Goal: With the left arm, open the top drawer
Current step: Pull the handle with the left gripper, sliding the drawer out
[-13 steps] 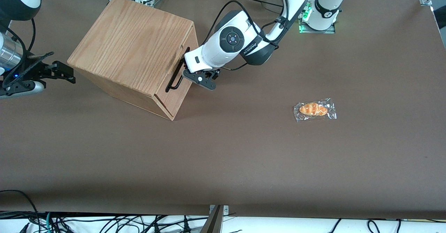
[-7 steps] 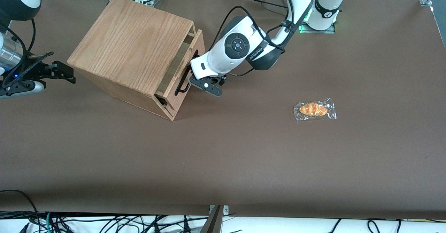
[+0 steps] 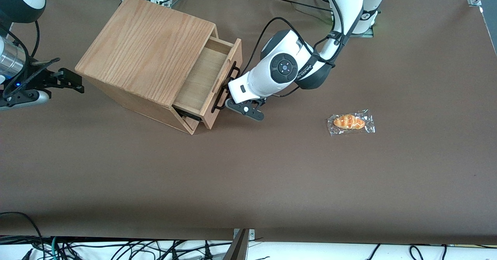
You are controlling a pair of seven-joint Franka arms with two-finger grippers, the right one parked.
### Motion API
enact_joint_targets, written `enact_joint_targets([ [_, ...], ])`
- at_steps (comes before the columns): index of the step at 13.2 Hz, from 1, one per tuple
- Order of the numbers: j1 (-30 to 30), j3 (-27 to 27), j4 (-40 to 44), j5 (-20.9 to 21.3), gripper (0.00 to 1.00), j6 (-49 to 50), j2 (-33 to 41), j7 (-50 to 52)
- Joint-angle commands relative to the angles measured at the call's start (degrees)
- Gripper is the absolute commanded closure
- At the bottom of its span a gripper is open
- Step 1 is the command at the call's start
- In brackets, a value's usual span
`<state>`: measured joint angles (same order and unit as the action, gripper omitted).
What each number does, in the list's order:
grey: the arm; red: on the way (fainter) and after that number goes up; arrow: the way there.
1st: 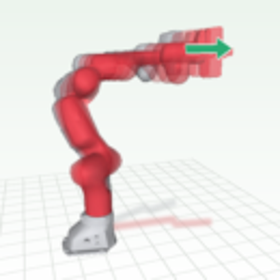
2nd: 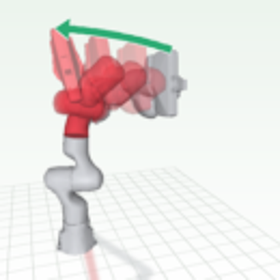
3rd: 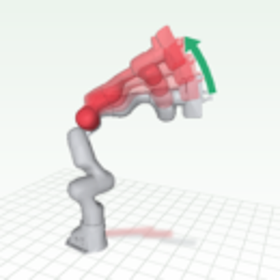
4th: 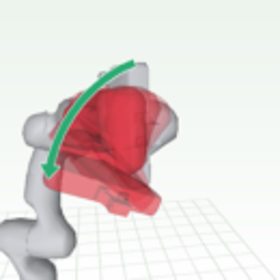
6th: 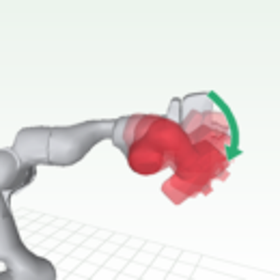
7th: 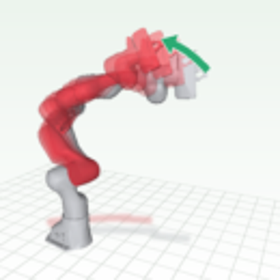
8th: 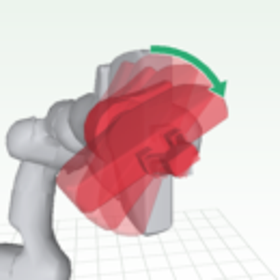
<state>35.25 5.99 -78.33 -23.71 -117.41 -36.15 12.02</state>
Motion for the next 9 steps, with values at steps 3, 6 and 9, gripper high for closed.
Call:
enact_joint_targets([
  [3,-2.03,0.17,1.34,1.38,0.0,1.83,-0.15,-2.09],
  [6,-2.82,0.08,1.34,1.47,0.0,1.92,-0.15,-2.27],
  [9,-3.78,0.08,1.34,1.39,0.0,2.71,-0.07,-3.76],
])
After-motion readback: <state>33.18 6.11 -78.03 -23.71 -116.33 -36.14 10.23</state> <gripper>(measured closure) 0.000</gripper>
